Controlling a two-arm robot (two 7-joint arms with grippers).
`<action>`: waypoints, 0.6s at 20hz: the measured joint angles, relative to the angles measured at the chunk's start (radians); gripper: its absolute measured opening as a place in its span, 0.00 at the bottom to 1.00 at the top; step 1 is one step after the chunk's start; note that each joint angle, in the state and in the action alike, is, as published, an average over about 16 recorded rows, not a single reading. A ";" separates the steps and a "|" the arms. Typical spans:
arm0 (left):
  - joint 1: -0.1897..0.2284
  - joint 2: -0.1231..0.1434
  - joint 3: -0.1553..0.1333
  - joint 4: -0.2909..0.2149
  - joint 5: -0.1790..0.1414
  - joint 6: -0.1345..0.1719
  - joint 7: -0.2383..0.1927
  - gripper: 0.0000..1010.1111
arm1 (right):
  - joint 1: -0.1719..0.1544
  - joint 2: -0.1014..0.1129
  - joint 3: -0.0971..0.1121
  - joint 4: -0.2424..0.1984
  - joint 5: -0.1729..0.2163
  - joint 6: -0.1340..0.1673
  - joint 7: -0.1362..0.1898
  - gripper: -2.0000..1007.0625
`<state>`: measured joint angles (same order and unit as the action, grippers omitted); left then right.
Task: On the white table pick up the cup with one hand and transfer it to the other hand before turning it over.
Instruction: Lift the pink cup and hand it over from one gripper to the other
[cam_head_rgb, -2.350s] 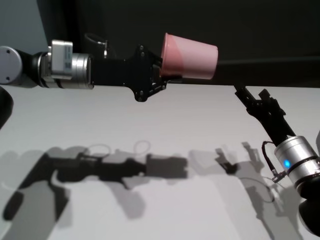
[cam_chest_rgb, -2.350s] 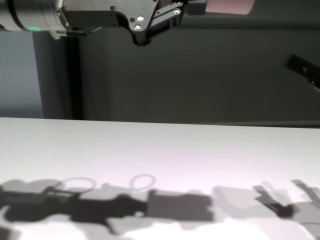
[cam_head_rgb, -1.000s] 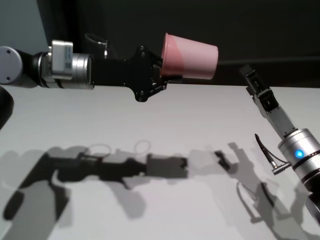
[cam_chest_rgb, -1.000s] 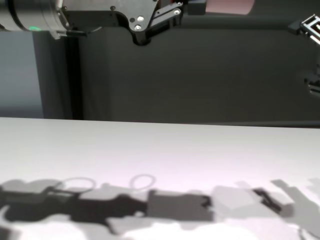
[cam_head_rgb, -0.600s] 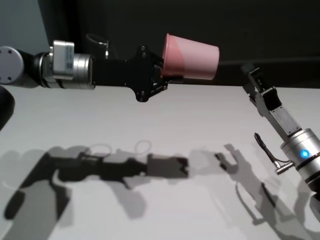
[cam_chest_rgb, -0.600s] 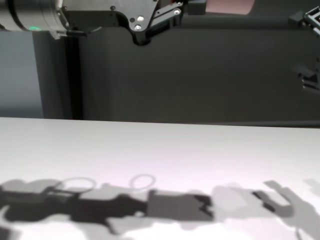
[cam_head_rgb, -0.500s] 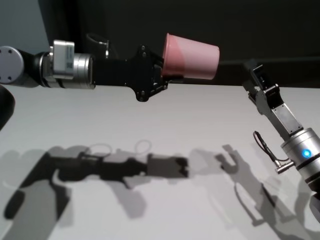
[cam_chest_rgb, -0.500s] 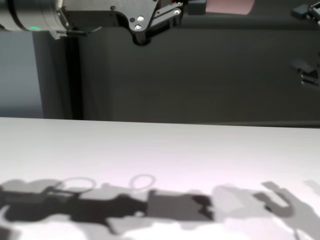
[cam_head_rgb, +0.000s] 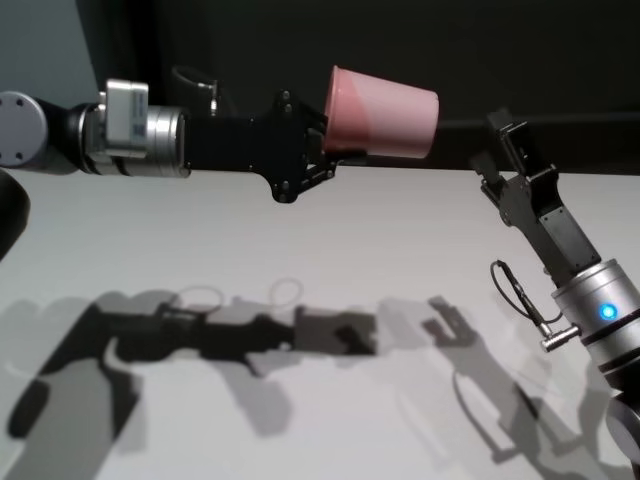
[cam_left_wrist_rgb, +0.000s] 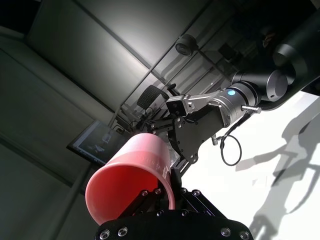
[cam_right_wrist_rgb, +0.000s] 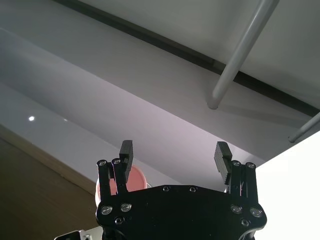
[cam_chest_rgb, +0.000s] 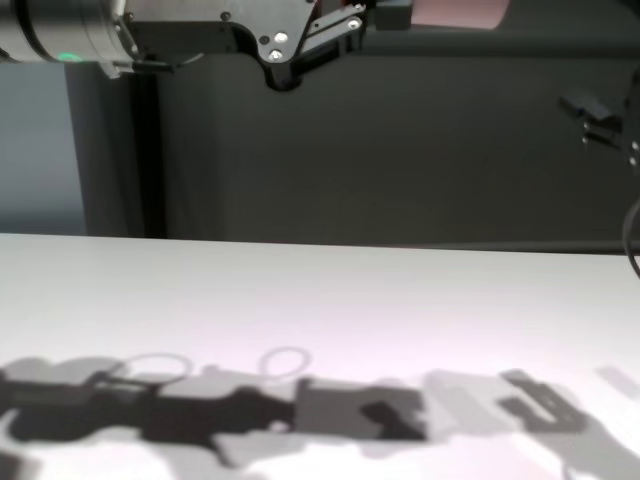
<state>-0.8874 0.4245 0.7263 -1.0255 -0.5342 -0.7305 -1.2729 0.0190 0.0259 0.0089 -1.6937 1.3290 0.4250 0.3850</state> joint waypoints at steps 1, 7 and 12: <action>0.000 0.000 0.000 0.000 0.000 0.000 0.000 0.04 | -0.001 -0.001 -0.003 0.000 0.007 0.001 0.004 0.99; 0.000 0.000 0.000 0.000 0.000 0.000 0.000 0.04 | -0.005 -0.008 -0.026 0.000 0.039 0.000 0.020 0.99; 0.000 0.000 0.000 0.000 0.000 0.000 0.000 0.04 | -0.004 -0.012 -0.045 0.004 0.061 -0.004 0.033 0.99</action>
<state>-0.8874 0.4245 0.7263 -1.0255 -0.5342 -0.7305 -1.2729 0.0153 0.0139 -0.0356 -1.6901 1.3903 0.4214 0.4185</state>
